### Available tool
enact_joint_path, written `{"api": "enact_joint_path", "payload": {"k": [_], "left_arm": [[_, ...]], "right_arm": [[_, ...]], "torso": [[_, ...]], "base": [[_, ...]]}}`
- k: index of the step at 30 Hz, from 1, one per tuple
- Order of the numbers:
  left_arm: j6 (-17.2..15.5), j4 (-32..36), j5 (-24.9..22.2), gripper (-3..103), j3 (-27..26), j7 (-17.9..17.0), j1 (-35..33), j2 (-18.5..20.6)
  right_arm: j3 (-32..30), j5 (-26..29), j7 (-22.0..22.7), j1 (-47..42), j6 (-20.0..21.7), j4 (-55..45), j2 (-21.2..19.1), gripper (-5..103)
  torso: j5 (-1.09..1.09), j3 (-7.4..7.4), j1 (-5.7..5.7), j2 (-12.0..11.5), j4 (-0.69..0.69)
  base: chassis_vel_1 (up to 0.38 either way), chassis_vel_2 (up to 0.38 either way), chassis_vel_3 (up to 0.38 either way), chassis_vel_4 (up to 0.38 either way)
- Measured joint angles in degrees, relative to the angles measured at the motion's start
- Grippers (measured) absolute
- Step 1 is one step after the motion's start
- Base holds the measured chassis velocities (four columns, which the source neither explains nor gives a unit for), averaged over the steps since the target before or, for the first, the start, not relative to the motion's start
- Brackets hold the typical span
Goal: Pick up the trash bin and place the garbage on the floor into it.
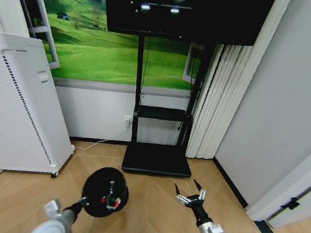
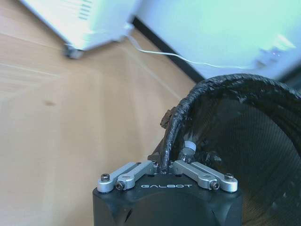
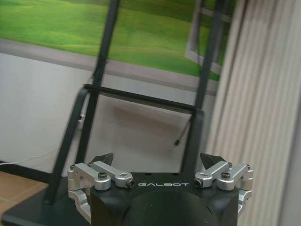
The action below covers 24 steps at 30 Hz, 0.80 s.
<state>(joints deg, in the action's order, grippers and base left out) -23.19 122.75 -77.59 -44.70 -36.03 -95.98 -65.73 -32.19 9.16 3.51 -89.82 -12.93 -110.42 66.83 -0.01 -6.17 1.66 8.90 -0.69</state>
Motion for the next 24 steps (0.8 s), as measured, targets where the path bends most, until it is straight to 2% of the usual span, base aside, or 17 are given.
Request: {"api": "enact_joint_path", "payload": {"k": [1, 2, 6, 8, 10, 11, 13, 16, 20, 24], "left_arm": [[-0.4, 0.3, -0.8, 1, -1.9, -0.5, -1.4, 0.0], [-1.1, 0.7, -1.7, 1, -3.7, -1.1, -3.2, 0.0], [-2.2, 1.4, -1.7, 1, -7.4, -0.7, -8.4, -1.3], [-2.4, 1.4, -1.0, 1, -8.7, 0.2, -10.1, -1.9], [-2.3, -0.7, 2.2, 1, -13.2, 5.1, -14.3, -3.8], [-2.3, -0.7, 2.2, 1, -13.2, 5.1, -14.3, -3.8], [-2.0, -2.6, 3.1, 1, -16.5, 7.8, -16.5, -4.3], [-1.3, -3.4, 3.2, 1, -19.4, 9.8, -18.5, -4.2], [-0.6, -3.4, 2.3, 1, -22.0, 10.8, -21.2, -4.1], [-0.2, -2.8, 2.1, 1, -22.4, 11.0, -22.7, -4.8]], "right_arm": [[-1.6, 0.3, 0.6, -0.4, 0.2, 0.2, 1.4, 100], [-3.3, 0.4, 1.1, -1.0, 0.5, 0.3, 3.1, 100], [-5.3, 0.5, 1.8, -0.9, 1.4, 0.9, 4.4, 100], [-5.7, 0.6, 1.9, -0.6, 1.5, 1.1, 4.4, 100], [-6.8, 1.0, 2.2, 0.8, 2.1, 2.0, 4.2, 100], [-6.8, 1.0, 2.2, 0.8, 2.1, 2.0, 4.2, 100], [-7.0, 1.7, 2.5, 1.4, 2.3, 2.4, 4.0, 100], [-6.9, 2.1, 2.6, 1.7, 2.3, 2.7, 3.9, 100], [-6.8, 2.3, 2.6, 1.7, 2.1, 3.1, 4.2, 100], [-6.9, 2.5, 2.6, 1.6, 1.7, 3.5, 4.4, 100]], "torso": [[0.00, 0.00, 0.00, 0.0, 0.02], [0.00, 0.00, 0.00, 0.0, -0.08], [0.00, 0.01, 0.00, 0.0, -0.06], [-0.02, 0.00, 0.00, 0.0, -0.04], [0.01, 0.01, 0.00, 0.0, 0.00], [0.01, 0.01, 0.00, 0.0, 0.00], [-0.01, 0.00, 0.00, 0.0, -0.01], [0.01, 0.00, 0.00, 0.0, -0.03], [0.02, 0.01, 0.00, 0.0, -0.04], [0.01, 0.00, 0.00, 0.0, -0.02]], "base": [[0.000, 0.000, 0.000, 0.000], [0.000, 0.000, 0.000, 0.000], [0.000, 0.000, 0.000, 0.000], [0.000, 0.000, 0.000, 0.000], [0.000, 0.000, 0.000, 0.000], [0.000, 0.000, 0.000, 0.000], [0.000, 0.000, 0.000, 0.000], [0.000, 0.000, 0.000, 0.000], [0.021, 0.033, -0.025, -0.033], [0.103, 0.109, -0.088, -0.101]]}}
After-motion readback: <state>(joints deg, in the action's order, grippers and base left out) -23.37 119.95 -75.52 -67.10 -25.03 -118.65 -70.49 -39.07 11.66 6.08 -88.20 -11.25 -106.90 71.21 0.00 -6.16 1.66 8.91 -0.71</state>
